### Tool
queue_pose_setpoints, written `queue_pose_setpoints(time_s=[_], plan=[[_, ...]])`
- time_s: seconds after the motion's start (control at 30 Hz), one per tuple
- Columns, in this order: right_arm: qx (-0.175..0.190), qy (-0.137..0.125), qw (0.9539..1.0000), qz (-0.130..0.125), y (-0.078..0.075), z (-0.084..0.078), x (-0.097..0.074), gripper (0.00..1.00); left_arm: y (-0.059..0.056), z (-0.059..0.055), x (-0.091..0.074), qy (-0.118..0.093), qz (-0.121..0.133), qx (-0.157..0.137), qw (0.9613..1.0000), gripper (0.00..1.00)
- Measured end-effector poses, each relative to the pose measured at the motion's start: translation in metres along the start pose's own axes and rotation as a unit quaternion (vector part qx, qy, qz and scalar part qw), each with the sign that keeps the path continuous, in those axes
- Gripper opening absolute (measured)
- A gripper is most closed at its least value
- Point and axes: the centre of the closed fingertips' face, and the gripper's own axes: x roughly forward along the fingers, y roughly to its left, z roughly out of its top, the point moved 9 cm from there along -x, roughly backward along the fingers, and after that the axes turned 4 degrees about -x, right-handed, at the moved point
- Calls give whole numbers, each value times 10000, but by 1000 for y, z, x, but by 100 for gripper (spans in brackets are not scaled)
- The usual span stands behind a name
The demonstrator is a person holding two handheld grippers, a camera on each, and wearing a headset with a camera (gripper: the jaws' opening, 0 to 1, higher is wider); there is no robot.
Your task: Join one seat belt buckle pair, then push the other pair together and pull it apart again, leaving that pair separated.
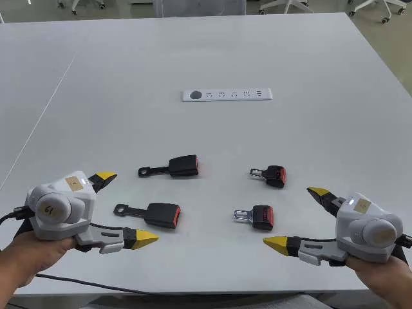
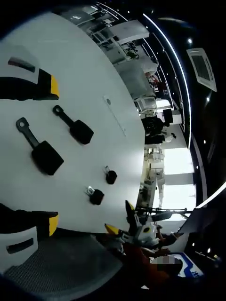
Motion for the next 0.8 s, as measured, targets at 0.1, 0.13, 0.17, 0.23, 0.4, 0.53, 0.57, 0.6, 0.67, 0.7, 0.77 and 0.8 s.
queue_pose_setpoints(time_s=[0.1,0.13,0.17,0.23,0.4,0.53,0.57,0.6,0.67,0.7,0.77,0.8], plan=[[1,-8,10000,-14,-1,1,0,94,1,0,1,-16,8,-10,10000,100],[-1,-10,10000,-14,-1,1,1,94,1,0,1,-8,14,-4,10000,100],[3,-7,10000,-17,-2,0,1,94,2,0,1,2,17,-4,10000,100],[3,-9,10000,-18,-2,1,2,94,1,0,1,-1,15,-13,10000,100],[31,-12,10000,12,-2,0,3,94,2,2,2,0,32,-9,10000,100],[23,-5,10000,22,-3,1,4,94,4,3,3,-5,38,-11,10000,100],[8,-9,10000,12,-4,1,4,94,4,3,3,5,38,-5,10000,100],[5,-7,10000,10,-5,1,4,94,4,3,4,11,37,4,10000,100],[-2,-8,10000,-12,-6,1,4,94,5,3,4,17,37,7,10000,100],[-6,-11,10000,-17,-7,1,4,94,5,3,5,17,32,1,10000,100],[5,0,10000,-9,-8,1,4,94,5,4,5,13,35,11,10000,100],[-16,8,10000,-13,-9,1,4,94,6,4,5,22,29,19,10000,100]])
